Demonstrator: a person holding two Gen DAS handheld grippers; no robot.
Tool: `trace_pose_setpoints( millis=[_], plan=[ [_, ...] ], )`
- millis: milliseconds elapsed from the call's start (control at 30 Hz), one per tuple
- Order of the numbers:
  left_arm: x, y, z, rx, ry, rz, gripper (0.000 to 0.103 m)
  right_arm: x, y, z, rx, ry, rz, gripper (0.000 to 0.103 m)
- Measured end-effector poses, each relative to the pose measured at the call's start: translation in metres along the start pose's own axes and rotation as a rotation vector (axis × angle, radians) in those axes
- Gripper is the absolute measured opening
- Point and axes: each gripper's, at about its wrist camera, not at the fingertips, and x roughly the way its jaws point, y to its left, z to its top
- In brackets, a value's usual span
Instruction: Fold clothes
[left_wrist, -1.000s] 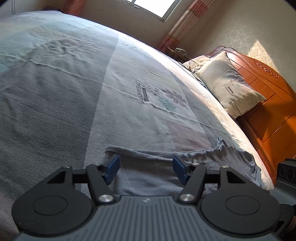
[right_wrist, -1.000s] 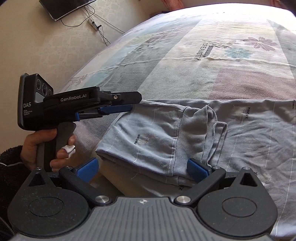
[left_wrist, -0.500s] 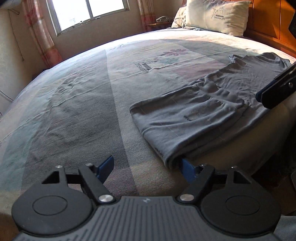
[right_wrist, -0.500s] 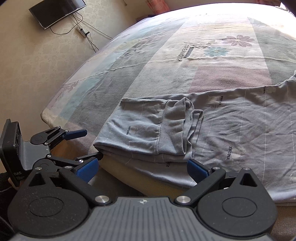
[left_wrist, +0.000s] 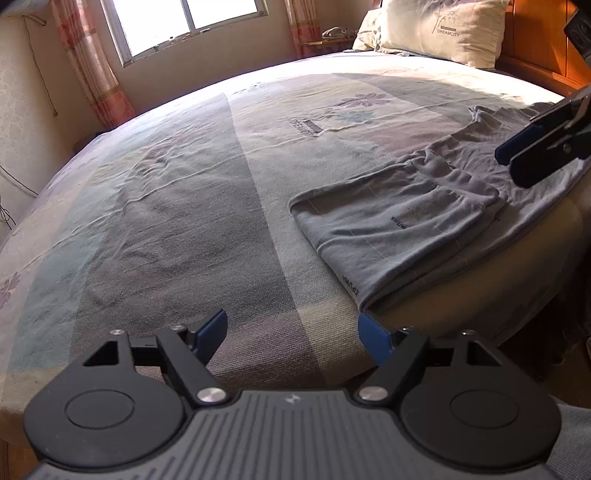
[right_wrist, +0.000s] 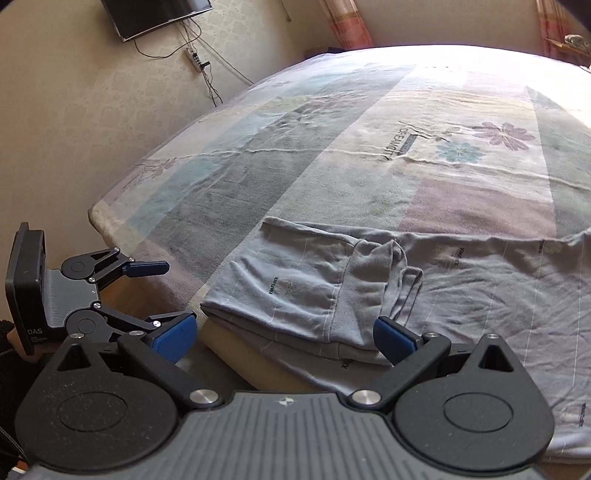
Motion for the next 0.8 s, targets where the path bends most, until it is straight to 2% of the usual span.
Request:
trace_pose_setpoints(
  millis=[100,133,233,433,567,800],
  plan=[
    [-0.01,0.008,0.011,-0.051,-0.052,-0.001,0.079,0.011,-0.011,0.002,0.043,0.007,-0.052,0.103],
    [-0.01,0.009,0.013,-0.073,-0.065,-0.022,0.079,0.01,-0.017,-0.001,0.079,0.008,-0.04,0.103],
    [-0.01,0.014,0.019,-0.142,-0.103,-0.09,0.081,0.007,-0.045,-0.014,0.253,0.021,0.034,0.103],
    [0.002,0.007,0.026,-0.175,-0.098,-0.129,0.081,0.011,-0.091,-0.024,0.571,0.031,0.209,0.103],
    [0.005,0.002,0.028,-0.192,-0.095,-0.139,0.081,0.028,-0.099,-0.013,0.613,0.07,0.241,0.103],
    [0.002,0.0,0.023,-0.207,-0.089,-0.141,0.081,0.035,-0.11,-0.007,0.687,0.058,0.288,0.103]
  ],
)
